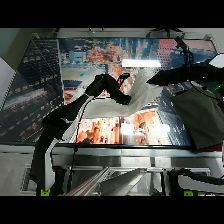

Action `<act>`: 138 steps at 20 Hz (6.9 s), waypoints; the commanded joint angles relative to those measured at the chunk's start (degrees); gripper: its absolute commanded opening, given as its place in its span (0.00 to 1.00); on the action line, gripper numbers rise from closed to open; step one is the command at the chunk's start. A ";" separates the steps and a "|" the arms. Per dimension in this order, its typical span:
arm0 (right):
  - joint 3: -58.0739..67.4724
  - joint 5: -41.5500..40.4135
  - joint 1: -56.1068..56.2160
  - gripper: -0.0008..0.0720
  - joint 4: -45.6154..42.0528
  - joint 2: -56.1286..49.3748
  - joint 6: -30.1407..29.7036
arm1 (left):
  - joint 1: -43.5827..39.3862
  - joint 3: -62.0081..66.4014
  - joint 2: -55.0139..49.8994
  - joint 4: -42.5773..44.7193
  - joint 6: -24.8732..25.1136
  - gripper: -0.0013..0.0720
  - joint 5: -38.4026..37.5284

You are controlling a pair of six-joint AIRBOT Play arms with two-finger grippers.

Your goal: Fold the shirts.

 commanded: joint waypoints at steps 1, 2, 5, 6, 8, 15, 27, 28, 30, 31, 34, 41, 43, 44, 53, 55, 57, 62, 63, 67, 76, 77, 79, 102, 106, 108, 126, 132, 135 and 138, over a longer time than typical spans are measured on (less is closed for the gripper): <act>0.07 1.05 0.92 0.04 0.26 0.28 1.11 | 0.20 6.69 -1.29 -0.02 -0.52 0.04 6.71; 0.07 1.05 0.90 0.04 0.22 0.28 1.55 | 1.25 6.73 0.63 0.02 -0.52 0.04 7.72; 0.04 0.96 1.18 0.04 0.24 0.26 2.38 | 7.28 2.23 10.69 0.11 -0.50 0.04 13.64; 0.04 0.85 1.60 0.04 0.26 0.26 2.71 | 10.38 0.61 14.88 0.13 -0.50 0.04 16.33; 0.02 -0.44 3.48 0.04 0.44 0.26 3.21 | 17.25 -1.77 23.63 0.15 -0.48 0.04 19.65; 0.00 -30.21 26.80 0.04 10.97 -6.67 -3.63 | 42.01 -11.39 50.12 0.09 -0.48 0.04 18.86; 4.31 -49.68 42.62 0.44 30.29 -24.68 -18.69 | 50.18 -30.45 65.40 0.13 2.71 0.04 15.30; 4.31 -46.64 39.76 0.41 29.18 -22.53 -18.25 | 50.18 -30.42 65.48 0.07 2.71 0.04 15.50; 4.31 -40.33 33.79 0.42 20.11 -18.49 -9.20 | 50.18 -30.42 65.46 0.13 2.71 0.04 16.65; 4.31 -36.59 30.69 0.42 12.76 -16.74 -2.16 | 50.18 -30.42 65.46 0.09 2.71 0.04 17.44; 4.31 -21.24 20.98 0.85 -10.71 -14.10 16.85 | 50.18 -30.42 65.46 0.13 2.71 0.04 17.79; 3.23 -13.75 14.19 0.87 -19.98 -21.62 22.05 | 50.18 -30.42 65.46 0.15 3.54 0.04 17.25; 3.23 -16.50 15.06 0.87 -18.32 -24.44 22.05 | 50.18 -30.42 65.46 0.20 3.65 0.04 17.22; 3.23 -17.05 15.67 0.87 -17.00 -25.86 22.03 | 50.18 -30.42 65.46 0.22 3.65 0.04 17.22; 3.52 -18.80 21.79 0.86 -1.57 -32.33 13.09 | 50.18 -30.42 65.44 0.20 3.67 0.04 16.63; 3.76 -18.86 21.84 0.84 3.08 -32.33 11.89 | 50.18 -30.42 65.44 0.20 3.67 0.04 16.61; 3.80 -19.10 21.97 0.64 3.43 -32.37 11.89 | 50.18 -30.42 65.44 0.17 3.67 0.04 16.59; 3.85 -18.67 22.10 0.04 4.13 -31.93 11.87 | 50.18 -30.45 65.46 0.17 3.65 0.04 16.59; 4.07 -18.47 22.08 0.04 4.09 -31.12 11.87 | 50.18 -30.45 65.44 0.20 3.67 0.04 16.59; 9.46 -20.92 18.73 0.04 0.74 -22.97 12.74 | 50.18 -30.45 65.44 0.44 3.65 0.04 16.63; 15.74 -22.12 -1.57 0.04 -37.22 2.38 43.08 | 50.18 -30.45 65.44 0.42 3.65 0.04 16.79; 15.72 -18.82 -4.28 0.04 -40.33 4.63 45.33 | 50.18 -30.45 65.44 0.44 3.63 0.04 16.79; 15.72 -12.74 -10.34 0.04 -44.00 9.16 48.13 | 50.18 -30.42 65.44 0.44 3.65 0.04 16.79; -28.46 -1.44 -34.82 0.96 -61.55 36.33 46.58 | 50.18 -30.45 65.44 0.44 3.67 0.04 18.08; -24.70 -2.78 -34.73 0.96 -54.75 36.33 46.56 | 50.18 -30.42 65.44 0.42 3.65 0.04 18.03; -23.61 -4.48 -34.36 0.91 -45.00 36.33 46.21 | 50.18 -30.42 65.46 0.42 3.63 0.04 17.70; -60.00 -26.10 20.92 0.04 -22.75 59.93 35.26 | 28.96 -81.79 99.14 0.44 0.33 0.04 6.84; -59.98 -26.34 21.07 0.04 -22.49 59.49 35.28 | 27.30 -85.40 104.28 0.50 -1.99 0.04 5.99; -59.98 -26.05 21.07 0.04 -22.51 59.43 35.26 | 27.30 -85.40 104.61 0.48 -1.99 0.04 6.03; -59.98 -26.05 21.07 0.04 -22.49 59.43 35.26 | 27.30 -85.40 104.61 0.48 -1.99 0.04 5.99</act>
